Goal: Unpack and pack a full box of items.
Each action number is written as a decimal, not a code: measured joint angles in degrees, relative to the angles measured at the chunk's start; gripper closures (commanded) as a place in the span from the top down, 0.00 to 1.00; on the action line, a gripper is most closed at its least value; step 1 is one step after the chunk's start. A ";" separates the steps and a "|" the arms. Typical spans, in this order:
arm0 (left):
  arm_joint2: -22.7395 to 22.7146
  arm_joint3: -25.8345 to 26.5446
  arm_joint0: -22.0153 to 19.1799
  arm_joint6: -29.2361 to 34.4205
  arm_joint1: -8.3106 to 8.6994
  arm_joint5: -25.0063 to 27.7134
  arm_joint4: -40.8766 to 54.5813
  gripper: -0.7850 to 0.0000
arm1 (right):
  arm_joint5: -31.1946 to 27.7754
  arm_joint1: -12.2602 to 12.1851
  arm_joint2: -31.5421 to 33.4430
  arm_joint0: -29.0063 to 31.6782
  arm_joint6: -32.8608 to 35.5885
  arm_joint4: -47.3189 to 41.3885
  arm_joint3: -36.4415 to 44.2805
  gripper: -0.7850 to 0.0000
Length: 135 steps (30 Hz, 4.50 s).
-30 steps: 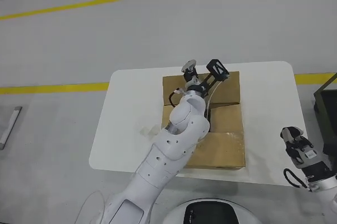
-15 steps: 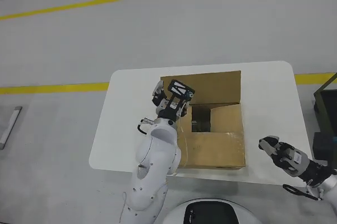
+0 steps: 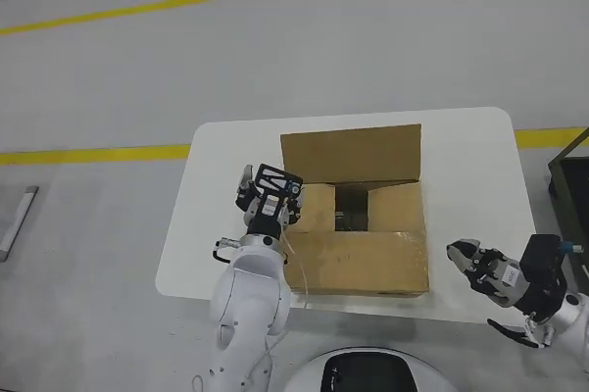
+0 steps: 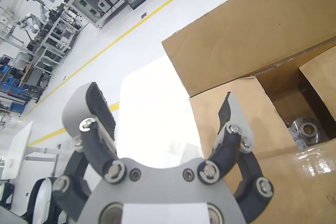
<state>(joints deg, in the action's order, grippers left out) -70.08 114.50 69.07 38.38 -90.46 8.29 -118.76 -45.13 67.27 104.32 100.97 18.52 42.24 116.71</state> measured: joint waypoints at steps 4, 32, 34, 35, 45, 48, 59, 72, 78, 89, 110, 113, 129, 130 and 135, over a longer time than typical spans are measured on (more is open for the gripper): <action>0.00 0.00 -0.01 -0.01 0.00 0.01 0.01 1.00 | 2.63 0.00 -0.78 -0.58 0.23 -0.57 -0.20 0.00; 0.01 0.00 -0.01 0.00 0.00 0.01 0.01 1.00 | 9.05 -1.59 -10.18 -11.61 12.57 -5.68 -5.63 0.55; 0.01 0.00 -0.01 0.00 0.00 0.01 0.01 1.00 | 8.82 -1.69 -10.56 -11.58 12.54 -5.61 -5.58 0.49; 0.01 0.00 -0.01 0.00 0.00 0.01 0.01 1.00 | 8.71 -1.73 -10.71 -11.58 12.57 -5.58 -5.55 0.48; 0.01 0.00 -0.01 0.00 0.00 0.01 0.01 1.00 | 6.83 -2.43 -9.18 -8.78 13.14 -11.90 -3.63 0.49; 0.01 0.00 -0.01 0.00 0.00 0.01 0.01 1.00 | 5.48 -2.86 -7.59 -7.52 15.17 -15.05 -2.66 0.53; 0.01 0.00 -0.01 0.00 0.00 0.01 0.01 1.00 | -0.69 -4.39 -4.12 -3.28 22.13 -23.04 1.13 0.50; 0.01 0.00 -0.01 0.00 0.00 0.01 0.01 1.00 | -12.82 -4.94 -3.32 1.80 16.03 -15.44 4.56 0.35; 0.01 0.00 -0.01 0.00 0.00 0.01 0.01 1.00 | -11.38 -4.96 -3.94 2.01 14.53 -7.23 5.28 0.00; 0.01 0.00 -0.01 0.00 0.00 0.01 0.01 1.00 | -5.50 -4.41 -4.40 -0.41 2.45 9.67 6.89 0.00; 0.01 0.00 -0.01 0.00 0.00 0.01 0.01 1.00 | -12.87 -6.19 -3.38 4.45 -8.51 15.28 7.26 0.65; 0.01 0.00 -0.01 0.00 0.00 0.01 0.01 1.00 | -12.87 -7.27 -3.77 5.70 -8.93 14.08 8.16 0.58; 0.01 0.00 -0.01 0.00 0.00 0.01 0.01 1.00 | -5.16 -10.90 -1.51 4.02 -10.49 -4.92 -0.06 1.00; 0.01 0.00 -0.01 0.00 0.00 0.01 0.01 1.00 | -2.92 -11.04 -1.00 3.13 -8.57 -6.54 -0.01 1.00; 0.01 0.00 -0.01 0.00 0.00 0.01 0.01 1.00 | 3.95 -11.45 -2.59 -2.57 -1.19 -9.76 -0.76 1.00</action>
<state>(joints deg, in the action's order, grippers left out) -70.07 114.50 69.06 38.37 -90.46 8.31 -118.75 -41.19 55.82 101.73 98.39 17.33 32.48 115.95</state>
